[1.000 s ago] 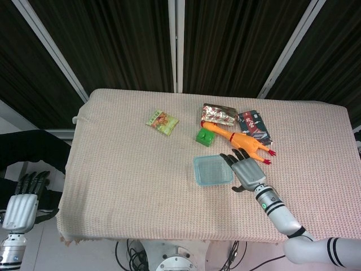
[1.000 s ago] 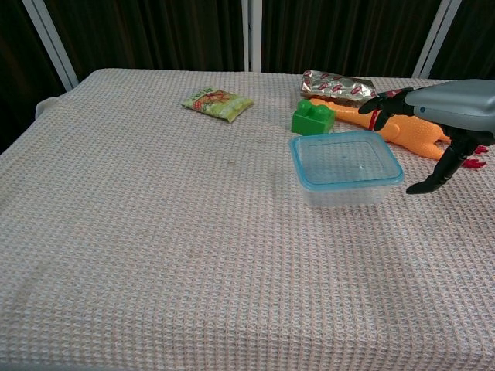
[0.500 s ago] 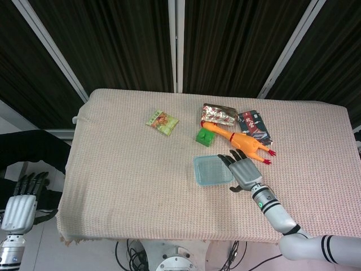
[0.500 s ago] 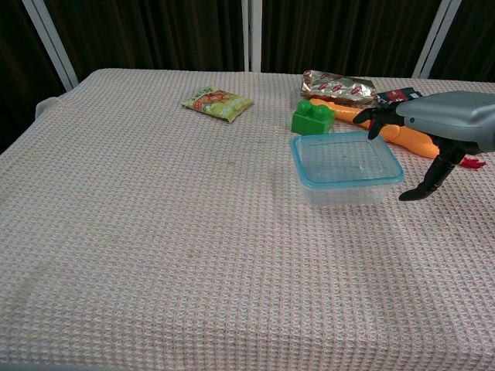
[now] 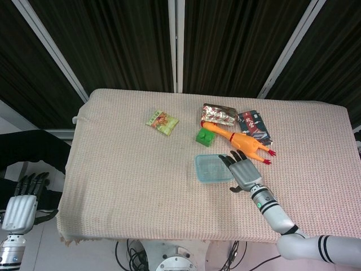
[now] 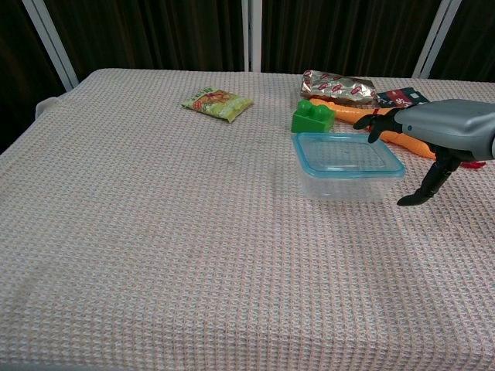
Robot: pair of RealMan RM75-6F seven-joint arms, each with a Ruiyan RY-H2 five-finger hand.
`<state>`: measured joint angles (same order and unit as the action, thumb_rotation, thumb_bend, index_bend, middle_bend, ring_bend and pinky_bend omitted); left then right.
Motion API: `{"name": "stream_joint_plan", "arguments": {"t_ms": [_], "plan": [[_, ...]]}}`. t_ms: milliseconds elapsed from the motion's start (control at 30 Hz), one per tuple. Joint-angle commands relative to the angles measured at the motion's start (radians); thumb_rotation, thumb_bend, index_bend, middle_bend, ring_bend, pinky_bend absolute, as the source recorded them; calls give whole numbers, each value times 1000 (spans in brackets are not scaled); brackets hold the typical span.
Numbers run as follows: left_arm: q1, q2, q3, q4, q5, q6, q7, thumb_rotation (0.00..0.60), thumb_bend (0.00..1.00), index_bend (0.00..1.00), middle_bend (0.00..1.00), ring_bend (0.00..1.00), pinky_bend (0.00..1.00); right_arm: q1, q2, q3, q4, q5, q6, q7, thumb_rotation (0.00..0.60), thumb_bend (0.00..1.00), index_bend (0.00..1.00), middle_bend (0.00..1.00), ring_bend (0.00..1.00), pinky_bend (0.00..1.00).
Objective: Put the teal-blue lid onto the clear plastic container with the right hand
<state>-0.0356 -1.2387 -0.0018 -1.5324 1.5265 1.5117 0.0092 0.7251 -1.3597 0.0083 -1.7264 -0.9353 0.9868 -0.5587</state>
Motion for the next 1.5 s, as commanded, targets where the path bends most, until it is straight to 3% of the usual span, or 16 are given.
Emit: {"name": "stream_joint_plan", "arguments": {"t_ms": [33, 200, 467, 1500], "plan": [[1, 0, -1, 1, -1, 1, -2, 600, 70, 63, 81, 8, 0, -5, 2, 1, -7, -14, 14, -3, 600, 59, 0, 177, 0, 0], [4, 1, 1, 2, -1, 4, -4, 600, 70, 63, 80, 8, 0, -44, 40, -19, -82, -120, 88, 5, 600, 60, 0, 175, 0, 0], [2, -3, 1, 1, 4, 4, 0, 600, 70, 63, 81, 8, 0, -122, 66, -105, -128, -290, 140, 28, 600, 59, 0, 177, 0, 0], [15, -11, 6, 13, 5, 16, -12, 600, 69, 63, 80, 8, 0, -187, 21, -97, -72, -325, 78, 18, 600, 63, 0, 188, 0, 0]]}}
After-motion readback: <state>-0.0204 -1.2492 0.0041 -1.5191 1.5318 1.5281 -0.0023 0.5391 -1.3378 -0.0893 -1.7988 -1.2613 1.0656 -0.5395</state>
